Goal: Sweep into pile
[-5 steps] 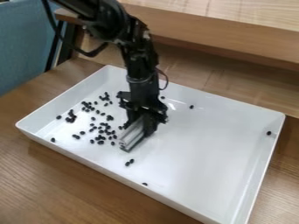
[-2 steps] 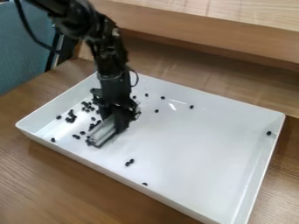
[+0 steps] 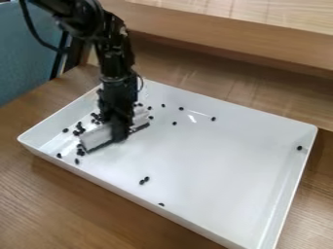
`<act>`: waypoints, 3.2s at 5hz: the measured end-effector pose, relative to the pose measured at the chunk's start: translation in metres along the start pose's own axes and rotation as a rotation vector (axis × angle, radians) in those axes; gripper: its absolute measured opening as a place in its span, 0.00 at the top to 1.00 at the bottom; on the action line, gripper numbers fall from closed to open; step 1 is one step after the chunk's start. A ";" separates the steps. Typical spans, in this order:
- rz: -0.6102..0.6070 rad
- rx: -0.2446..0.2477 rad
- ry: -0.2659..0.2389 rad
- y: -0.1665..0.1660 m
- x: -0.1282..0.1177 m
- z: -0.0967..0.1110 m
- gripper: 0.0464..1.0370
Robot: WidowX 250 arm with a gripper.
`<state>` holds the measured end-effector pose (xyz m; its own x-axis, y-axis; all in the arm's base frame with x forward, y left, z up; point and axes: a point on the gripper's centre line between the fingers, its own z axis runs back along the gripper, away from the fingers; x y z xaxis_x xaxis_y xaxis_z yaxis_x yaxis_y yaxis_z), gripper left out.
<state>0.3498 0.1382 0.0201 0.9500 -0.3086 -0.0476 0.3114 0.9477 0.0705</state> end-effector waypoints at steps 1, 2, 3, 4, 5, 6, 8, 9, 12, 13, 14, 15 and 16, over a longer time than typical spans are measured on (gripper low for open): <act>-0.067 -0.010 -0.008 0.009 0.011 0.000 0.64; -0.063 -0.030 -0.039 0.020 0.018 0.000 0.64; -0.040 -0.047 -0.058 0.023 0.019 -0.001 0.64; -0.011 -0.070 -0.081 0.024 0.019 -0.001 0.64; -0.014 -0.069 -0.082 0.024 0.020 -0.001 0.64; -0.032 -0.046 -0.071 0.023 0.024 0.000 0.56; -0.053 -0.060 -0.052 0.011 0.029 0.002 0.08; -0.044 -0.134 -0.069 -0.007 0.023 0.009 0.04; 0.018 -0.162 -0.175 -0.028 0.013 0.077 0.04; 0.018 -0.157 -0.185 -0.036 0.015 0.087 0.04; -0.005 -0.178 -0.160 -0.051 0.019 0.089 0.04; -0.023 -0.225 -0.151 -0.071 0.026 0.094 0.04; -0.033 -0.245 -0.147 -0.091 0.034 0.094 0.04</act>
